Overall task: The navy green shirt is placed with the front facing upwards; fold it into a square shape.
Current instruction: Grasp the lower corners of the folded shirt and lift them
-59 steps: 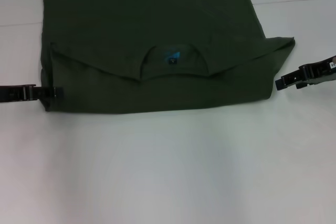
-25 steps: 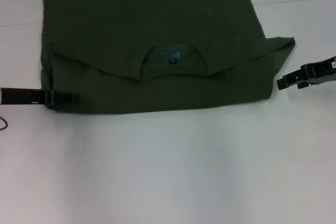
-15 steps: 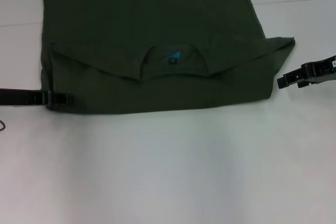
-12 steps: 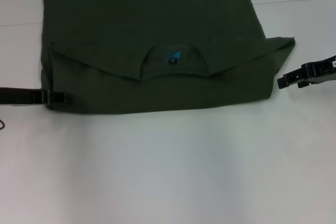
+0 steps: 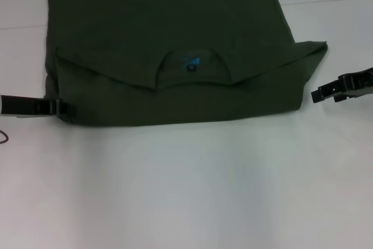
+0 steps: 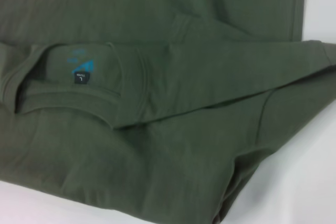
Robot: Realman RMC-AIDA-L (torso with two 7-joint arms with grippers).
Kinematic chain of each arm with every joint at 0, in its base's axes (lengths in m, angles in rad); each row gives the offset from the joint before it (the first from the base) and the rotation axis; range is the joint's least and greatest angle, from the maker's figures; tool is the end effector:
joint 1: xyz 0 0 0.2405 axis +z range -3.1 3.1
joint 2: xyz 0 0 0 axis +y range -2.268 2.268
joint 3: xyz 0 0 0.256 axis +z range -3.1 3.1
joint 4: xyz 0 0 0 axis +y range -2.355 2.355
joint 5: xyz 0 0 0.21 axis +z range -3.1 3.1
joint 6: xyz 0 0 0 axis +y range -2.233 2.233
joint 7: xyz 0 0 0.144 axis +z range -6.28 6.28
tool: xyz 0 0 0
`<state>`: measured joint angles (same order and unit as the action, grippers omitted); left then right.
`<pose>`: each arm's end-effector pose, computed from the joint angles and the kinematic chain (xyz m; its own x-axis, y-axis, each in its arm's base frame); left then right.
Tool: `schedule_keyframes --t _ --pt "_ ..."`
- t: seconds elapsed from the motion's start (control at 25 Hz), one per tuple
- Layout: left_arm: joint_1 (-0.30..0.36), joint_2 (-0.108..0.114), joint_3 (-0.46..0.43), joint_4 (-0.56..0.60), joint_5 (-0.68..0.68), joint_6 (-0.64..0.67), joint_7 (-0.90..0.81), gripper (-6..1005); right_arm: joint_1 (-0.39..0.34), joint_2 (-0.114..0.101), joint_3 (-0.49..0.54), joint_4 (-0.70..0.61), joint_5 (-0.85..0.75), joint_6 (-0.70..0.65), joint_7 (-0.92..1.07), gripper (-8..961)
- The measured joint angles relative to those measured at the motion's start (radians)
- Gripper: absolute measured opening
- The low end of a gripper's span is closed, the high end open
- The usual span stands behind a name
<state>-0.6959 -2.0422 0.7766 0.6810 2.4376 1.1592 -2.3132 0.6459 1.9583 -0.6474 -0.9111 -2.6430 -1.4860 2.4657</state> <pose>-0.2825 0.3978 0.0051 0.4209 0.8486 0.3205 0.8937 -0.3274 -0.3069 0.3061 0.3735 0.0890 0.3012 -0.9194 -0.2528 -0.9079 -0.1955 -0.3709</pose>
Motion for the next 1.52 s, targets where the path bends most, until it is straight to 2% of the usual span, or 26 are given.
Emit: schedule_keyframes --t 0.2,0.68,1.16,1.52 --pt "0.005 0.001 -0.005 0.004 0.0 0.005 -0.002 76 0.0 0.003 -0.002 0.0 0.0 0.006 0.0 668" --pt "0.004 -0.001 -0.001 0.034 0.0 0.038 -0.013 76 0.025 0.045 -0.011 0.102 0.036 0.118 -0.011 667" --pt "0.0 -0.003 -0.001 0.039 0.0 0.045 -0.014 75 0.012 0.064 -0.005 0.12 0.068 0.178 -0.029 668" --pt "-0.001 -0.003 0.0 0.038 0.0 0.045 -0.014 75 0.017 0.065 -0.01 0.174 0.11 0.221 -0.058 667"
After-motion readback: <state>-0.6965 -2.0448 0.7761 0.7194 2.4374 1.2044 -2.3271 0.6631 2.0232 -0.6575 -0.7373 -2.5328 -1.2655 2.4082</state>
